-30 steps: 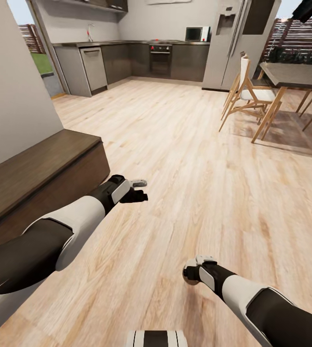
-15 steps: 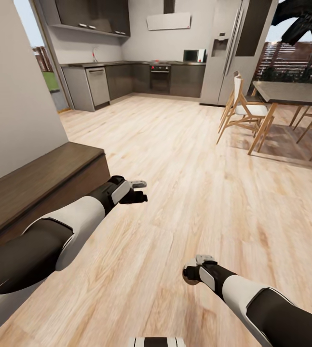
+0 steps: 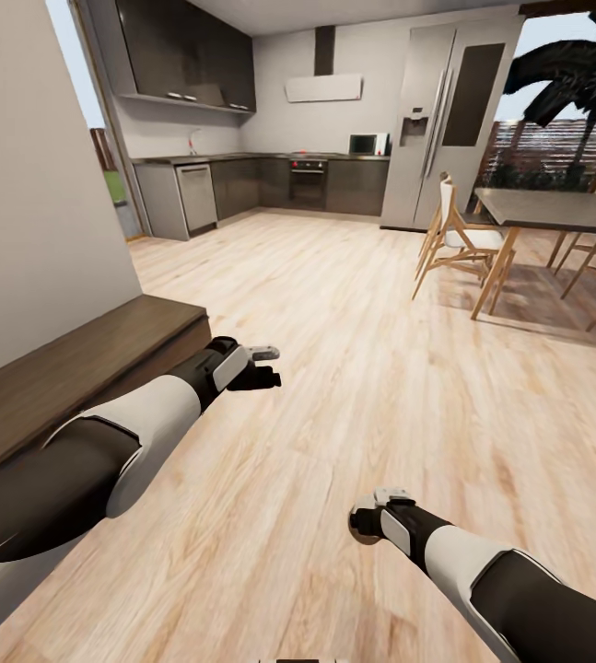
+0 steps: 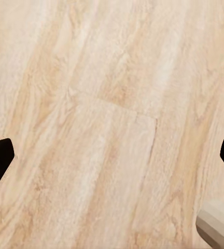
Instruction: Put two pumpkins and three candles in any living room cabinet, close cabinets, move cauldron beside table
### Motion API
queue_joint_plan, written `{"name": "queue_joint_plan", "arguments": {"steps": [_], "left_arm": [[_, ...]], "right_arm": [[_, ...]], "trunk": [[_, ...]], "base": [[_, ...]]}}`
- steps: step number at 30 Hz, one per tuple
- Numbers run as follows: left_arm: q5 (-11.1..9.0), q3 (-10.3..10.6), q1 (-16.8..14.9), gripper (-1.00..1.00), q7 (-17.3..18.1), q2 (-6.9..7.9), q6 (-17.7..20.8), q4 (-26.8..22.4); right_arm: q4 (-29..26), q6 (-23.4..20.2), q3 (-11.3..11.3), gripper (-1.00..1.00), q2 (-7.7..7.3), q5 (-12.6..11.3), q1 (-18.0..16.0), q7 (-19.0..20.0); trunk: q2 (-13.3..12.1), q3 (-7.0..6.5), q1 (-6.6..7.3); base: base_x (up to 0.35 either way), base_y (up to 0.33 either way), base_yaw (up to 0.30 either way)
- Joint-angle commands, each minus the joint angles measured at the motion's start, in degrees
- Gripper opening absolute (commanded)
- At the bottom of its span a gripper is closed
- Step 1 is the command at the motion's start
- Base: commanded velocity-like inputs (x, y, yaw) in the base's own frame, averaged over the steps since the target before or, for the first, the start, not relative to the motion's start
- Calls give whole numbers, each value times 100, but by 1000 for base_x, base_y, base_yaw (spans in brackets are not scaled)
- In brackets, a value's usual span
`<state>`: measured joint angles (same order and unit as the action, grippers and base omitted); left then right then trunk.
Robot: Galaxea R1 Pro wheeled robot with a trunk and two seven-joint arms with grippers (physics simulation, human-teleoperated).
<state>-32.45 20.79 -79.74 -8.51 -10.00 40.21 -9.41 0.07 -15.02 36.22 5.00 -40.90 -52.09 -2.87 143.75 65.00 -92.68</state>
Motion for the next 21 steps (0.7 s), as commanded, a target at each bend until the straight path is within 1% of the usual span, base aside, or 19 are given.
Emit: {"name": "queue_joint_plan", "arguments": {"steps": [1,8,21], "left_arm": [[-59,30,0,100,-45,0,17,-4],[-59,30,-3,100,-51,0,3,2],[-42,36,-5,100,-54,0,-28,165]], "right_arm": [[2,-19,43,-100,1,-59,-3,-20],[2,-19,43,-100,1,-59,-3,-20],[2,-19,38,-100,1,-59,-3,-20]], "trunk": [[0,-27,3],[-10,-243,21],[-27,-645,54]], "base": [[0,0,82],[0,0,91],[0,0,115]]}}
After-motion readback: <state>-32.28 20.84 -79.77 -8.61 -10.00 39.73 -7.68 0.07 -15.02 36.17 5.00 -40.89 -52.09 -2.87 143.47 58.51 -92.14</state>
